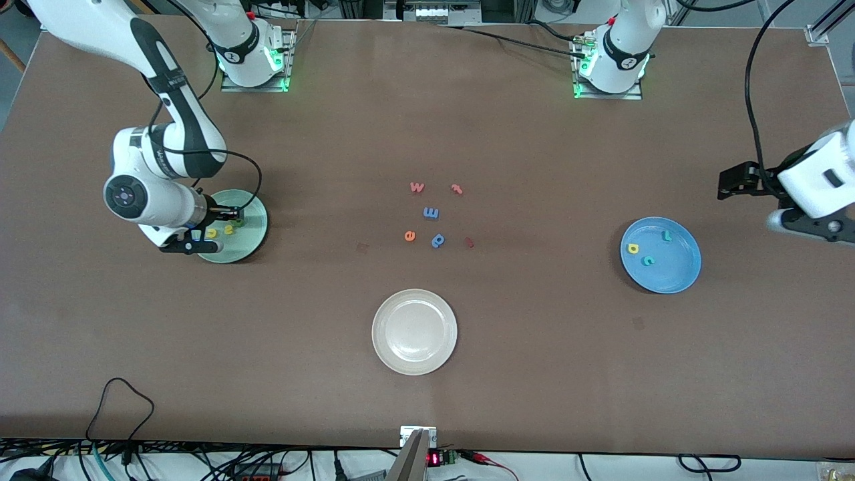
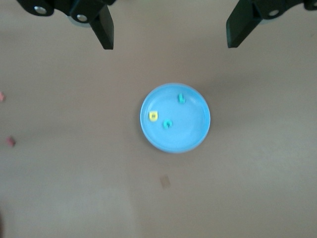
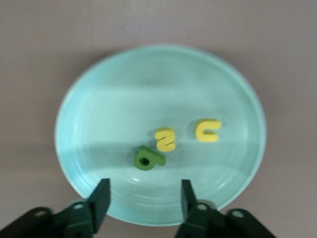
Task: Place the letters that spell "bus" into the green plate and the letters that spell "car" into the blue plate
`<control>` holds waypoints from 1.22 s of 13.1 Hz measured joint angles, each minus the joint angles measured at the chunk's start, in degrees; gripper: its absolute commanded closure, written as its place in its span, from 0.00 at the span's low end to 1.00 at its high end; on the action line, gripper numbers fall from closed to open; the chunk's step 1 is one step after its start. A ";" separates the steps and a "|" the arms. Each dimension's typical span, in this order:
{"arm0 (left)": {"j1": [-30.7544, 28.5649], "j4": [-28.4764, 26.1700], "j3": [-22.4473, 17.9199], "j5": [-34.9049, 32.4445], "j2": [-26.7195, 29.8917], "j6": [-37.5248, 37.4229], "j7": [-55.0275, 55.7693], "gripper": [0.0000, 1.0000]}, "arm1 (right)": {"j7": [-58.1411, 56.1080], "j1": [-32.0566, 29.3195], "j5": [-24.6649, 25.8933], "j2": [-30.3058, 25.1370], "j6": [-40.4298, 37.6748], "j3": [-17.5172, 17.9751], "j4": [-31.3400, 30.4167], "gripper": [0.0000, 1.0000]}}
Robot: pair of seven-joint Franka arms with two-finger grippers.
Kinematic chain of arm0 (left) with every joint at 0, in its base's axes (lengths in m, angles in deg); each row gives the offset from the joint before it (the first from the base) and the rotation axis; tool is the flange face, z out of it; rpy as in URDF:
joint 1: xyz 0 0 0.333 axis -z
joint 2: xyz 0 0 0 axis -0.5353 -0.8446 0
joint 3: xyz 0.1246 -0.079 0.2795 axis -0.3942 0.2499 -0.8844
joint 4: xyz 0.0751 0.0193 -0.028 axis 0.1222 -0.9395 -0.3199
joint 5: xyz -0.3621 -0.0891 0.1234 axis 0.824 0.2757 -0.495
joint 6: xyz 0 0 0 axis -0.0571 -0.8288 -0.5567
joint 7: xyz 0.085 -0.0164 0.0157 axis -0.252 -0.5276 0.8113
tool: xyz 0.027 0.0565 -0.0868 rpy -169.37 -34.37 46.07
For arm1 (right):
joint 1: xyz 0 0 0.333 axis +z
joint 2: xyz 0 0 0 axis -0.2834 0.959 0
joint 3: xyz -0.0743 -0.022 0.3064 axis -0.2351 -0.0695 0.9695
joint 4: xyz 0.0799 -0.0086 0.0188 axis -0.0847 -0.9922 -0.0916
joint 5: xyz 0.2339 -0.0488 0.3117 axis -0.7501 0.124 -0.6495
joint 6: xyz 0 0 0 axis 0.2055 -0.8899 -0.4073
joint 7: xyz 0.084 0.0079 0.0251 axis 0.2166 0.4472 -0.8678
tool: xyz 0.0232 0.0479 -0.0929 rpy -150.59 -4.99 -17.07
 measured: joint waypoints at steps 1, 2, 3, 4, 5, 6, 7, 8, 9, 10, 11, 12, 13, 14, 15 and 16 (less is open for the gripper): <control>1.77 -3.66 -3.01 1.41 2.04 4.48 0.11 0.00 | 0.00 -0.29 0.00 -2.39 -1.33 0.02 1.20 0.00; 2.92 -7.21 -4.67 1.90 3.97 8.46 0.11 0.00 | 0.00 -0.77 -0.01 -4.81 -3.83 0.02 3.25 0.00; 3.64 -10.99 -5.41 1.96 6.29 11.81 0.20 0.00 | 0.00 -1.40 -0.02 -7.39 -7.71 0.02 6.29 0.00; 3.99 -13.90 -5.47 1.96 8.36 13.21 0.44 0.00 | 0.00 -1.92 -0.03 -9.31 -11.84 -0.01 9.50 0.00; 4.35 -16.55 -5.44 1.96 10.57 13.58 0.79 0.00 | -0.01 -2.49 -0.04 -10.99 -16.24 -0.10 13.25 0.00; 4.63 -18.40 -5.43 1.96 12.20 13.45 0.92 0.00 | -0.02 -3.12 -0.05 -12.18 -19.86 -0.31 16.57 0.00; 4.88 -19.46 -5.37 1.96 13.24 12.76 0.94 0.00 | -0.22 -3.66 -0.06 -13.14 -22.89 -0.87 19.50 0.00; 5.06 -19.70 -5.21 1.96 13.65 11.45 0.94 0.00 | -1.07 -3.90 -0.22 -13.73 -24.98 -1.90 21.67 0.00; 5.23 -19.69 -4.92 1.96 13.76 10.20 0.94 0.00 | -2.84 -3.99 -1.01 -14.08 -26.58 -3.34 23.35 0.00; 5.31 -19.65 -4.36 1.96 13.76 9.22 0.94 0.00 | -5.27 -4.02 -2.53 -14.16 -28.17 -5.06 24.72 0.00; 5.38 -19.54 -3.57 1.96 13.78 8.06 0.94 0.00 | -7.75 -4.06 -4.23 -14.15 -29.81 -7.04 25.92 0.00; 5.46 -19.42 -2.91 1.96 13.79 7.09 1.02 0.00 | -9.61 -4.11 -5.48 -14.14 -30.79 -8.72 26.69 0.00; 5.50 -19.28 -2.50 1.96 13.80 6.71 1.10 0.00 | -10.77 -4.18 -6.16 -14.08 -31.24 -9.81 27.04 0.00; 5.49 -19.17 -2.42 1.96 13.81 6.68 1.12 0.00 | -11.12 -4.19 -6.30 -13.99 -31.48 -10.09 27.12 0.00; 5.41 -19.00 -2.48 1.96 13.82 6.68 1.12 0.00 | -11.23 -3.85 -6.30 -13.92 -31.95 -10.03 27.13 0.00; 5.33 -18.69 -2.56 1.96 13.82 6.68 1.12 0.00 | -11.25 -2.91 -6.29 -13.92 -32.68 -10.08 27.14 0.00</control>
